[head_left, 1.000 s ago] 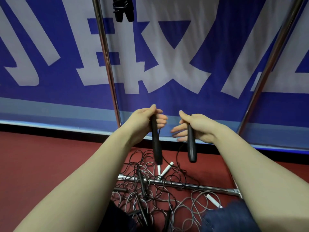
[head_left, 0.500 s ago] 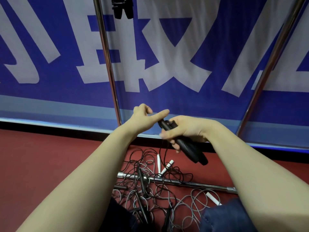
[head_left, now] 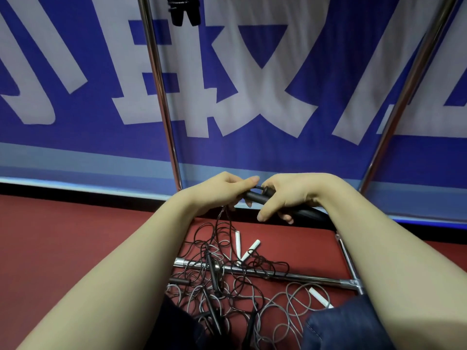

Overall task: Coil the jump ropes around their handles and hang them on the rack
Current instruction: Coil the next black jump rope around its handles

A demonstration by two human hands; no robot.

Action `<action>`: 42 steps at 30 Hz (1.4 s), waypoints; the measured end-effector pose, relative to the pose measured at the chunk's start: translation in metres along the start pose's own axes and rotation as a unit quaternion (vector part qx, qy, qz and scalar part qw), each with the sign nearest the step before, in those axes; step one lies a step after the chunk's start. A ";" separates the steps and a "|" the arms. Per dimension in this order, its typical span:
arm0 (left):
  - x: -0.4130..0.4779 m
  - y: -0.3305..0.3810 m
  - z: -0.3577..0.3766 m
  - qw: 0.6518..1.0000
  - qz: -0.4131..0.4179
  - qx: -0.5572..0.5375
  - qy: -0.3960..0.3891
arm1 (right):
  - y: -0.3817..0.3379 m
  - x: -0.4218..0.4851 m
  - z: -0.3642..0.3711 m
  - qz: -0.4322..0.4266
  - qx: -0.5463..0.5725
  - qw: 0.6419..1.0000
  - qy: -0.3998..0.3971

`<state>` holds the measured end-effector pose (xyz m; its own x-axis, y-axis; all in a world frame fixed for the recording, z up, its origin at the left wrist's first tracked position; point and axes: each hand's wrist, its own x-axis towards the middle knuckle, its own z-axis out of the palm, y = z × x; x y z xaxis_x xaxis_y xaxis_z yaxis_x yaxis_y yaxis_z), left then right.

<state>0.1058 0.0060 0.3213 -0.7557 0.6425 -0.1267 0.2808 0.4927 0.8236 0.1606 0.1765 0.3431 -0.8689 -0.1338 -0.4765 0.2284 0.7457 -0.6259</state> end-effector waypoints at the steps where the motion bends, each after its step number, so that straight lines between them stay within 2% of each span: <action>1: 0.000 0.000 0.000 1.000 0.000 -0.020 -0.007 | 0.001 0.000 0.000 0.004 0.007 1.000 0.009; 3: 0.001 0.001 -0.001 0.996 0.001 -0.086 -0.005 | 0.004 0.000 -0.001 0.005 0.020 0.999 0.037; 7: 0.006 0.000 -0.004 0.982 -0.002 -0.179 0.055 | 0.010 0.002 -0.003 0.027 0.011 0.995 0.096; 11: 0.006 -0.005 -0.007 0.978 0.005 -0.191 0.082 | 0.013 0.005 -0.002 0.027 -0.012 0.990 0.140; 16: 0.002 -0.004 -0.004 0.977 0.032 -0.203 0.053 | 0.008 0.009 0.003 -0.008 -0.078 0.986 0.150; 20: 0.004 -0.002 -0.004 0.969 0.028 -0.232 0.076 | 0.004 0.012 0.007 -0.020 -0.063 0.983 0.171; 23: 0.004 -0.001 -0.005 0.956 0.022 -0.283 0.077 | 0.004 0.013 0.007 -0.032 -0.059 0.976 0.209; 26: 0.004 -0.001 -0.006 0.944 0.033 -0.318 0.080 | 0.004 0.013 0.006 -0.033 -0.118 0.956 0.267; 32: 0.006 0.004 -0.005 0.908 0.046 -0.396 0.133 | -0.001 0.014 0.010 -0.047 -0.162 0.931 0.324; 39: 0.003 0.008 -0.007 0.889 0.055 -0.433 0.137 | -0.006 0.011 0.014 -0.087 -0.095 0.923 0.361; 42: 0.002 0.011 -0.009 0.905 0.081 -0.388 0.155 | -0.005 0.015 0.012 -0.114 -0.042 0.922 0.368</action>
<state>0.1019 0.0078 0.3346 -0.9052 0.4150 0.0920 -0.0073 -0.2316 0.9728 0.1514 0.1632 0.3312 -0.9596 0.1631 0.2291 -0.0049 0.8048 -0.5935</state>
